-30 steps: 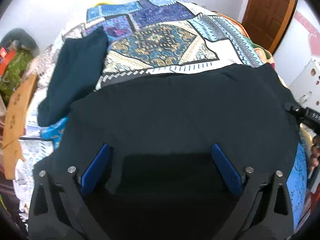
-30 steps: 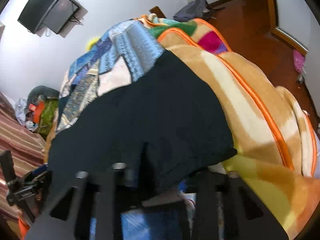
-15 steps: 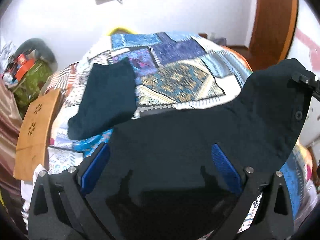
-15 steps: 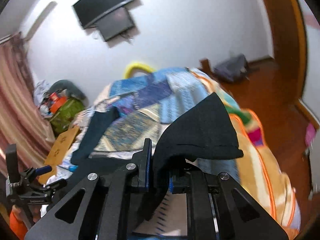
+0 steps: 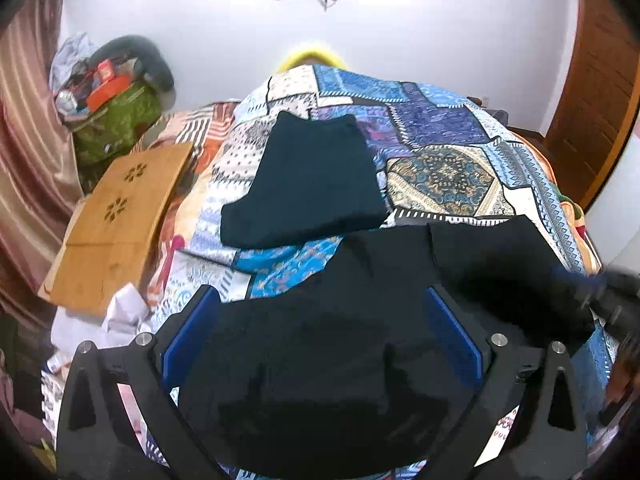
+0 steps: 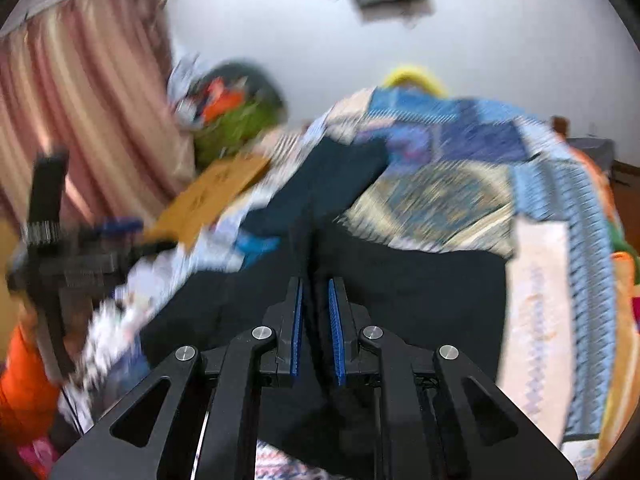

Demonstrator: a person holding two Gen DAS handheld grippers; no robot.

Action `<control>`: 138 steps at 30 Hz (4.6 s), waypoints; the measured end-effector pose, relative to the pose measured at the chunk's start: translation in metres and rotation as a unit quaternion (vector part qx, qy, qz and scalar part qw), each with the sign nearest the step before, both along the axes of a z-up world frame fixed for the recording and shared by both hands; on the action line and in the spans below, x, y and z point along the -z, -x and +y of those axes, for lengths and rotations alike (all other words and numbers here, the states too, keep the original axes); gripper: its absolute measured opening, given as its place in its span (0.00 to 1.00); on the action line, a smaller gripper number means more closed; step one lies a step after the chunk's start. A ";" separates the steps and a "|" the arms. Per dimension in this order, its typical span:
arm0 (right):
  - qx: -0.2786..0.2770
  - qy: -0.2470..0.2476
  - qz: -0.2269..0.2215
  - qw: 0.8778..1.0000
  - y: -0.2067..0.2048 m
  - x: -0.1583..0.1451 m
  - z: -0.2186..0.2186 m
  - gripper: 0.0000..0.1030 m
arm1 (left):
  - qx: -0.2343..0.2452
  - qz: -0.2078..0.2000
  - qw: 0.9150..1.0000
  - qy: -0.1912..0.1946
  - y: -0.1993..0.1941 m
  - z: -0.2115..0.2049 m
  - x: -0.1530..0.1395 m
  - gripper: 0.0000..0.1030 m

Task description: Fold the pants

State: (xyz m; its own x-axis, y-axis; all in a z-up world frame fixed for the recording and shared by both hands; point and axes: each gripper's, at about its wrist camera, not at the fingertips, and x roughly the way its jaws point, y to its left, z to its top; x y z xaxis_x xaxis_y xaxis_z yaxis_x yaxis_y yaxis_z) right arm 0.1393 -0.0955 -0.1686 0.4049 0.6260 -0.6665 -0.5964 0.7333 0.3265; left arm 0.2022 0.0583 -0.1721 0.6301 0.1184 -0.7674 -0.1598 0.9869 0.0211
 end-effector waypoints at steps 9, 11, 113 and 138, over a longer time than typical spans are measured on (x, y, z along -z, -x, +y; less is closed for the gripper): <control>-0.053 0.066 0.008 0.996 0.028 0.007 0.007 0.30 | 0.026 0.005 1.000 -0.002 -0.007 -0.016 0.003 0.99; -0.033 0.059 -0.003 0.998 0.025 -0.003 -0.008 0.40 | 0.043 0.005 0.999 -0.004 -0.014 -0.028 0.002 0.99; -0.020 0.084 0.064 0.994 0.020 0.027 0.016 0.59 | -0.134 0.056 0.981 0.125 0.060 0.089 0.078 0.15; 0.148 0.060 0.092 0.983 0.030 0.034 -0.126 0.59 | 0.194 -0.107 0.975 0.028 -0.047 -0.153 -0.073 0.14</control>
State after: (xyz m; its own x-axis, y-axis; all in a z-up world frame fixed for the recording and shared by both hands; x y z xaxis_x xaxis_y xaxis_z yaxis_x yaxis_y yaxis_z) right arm 0.1092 -0.2215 -0.2031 0.4229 0.4119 -0.8072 -0.2898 0.9054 0.3102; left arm 0.2492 -0.0950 -0.0992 0.7653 -0.1979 -0.6125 0.2304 0.9727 -0.0265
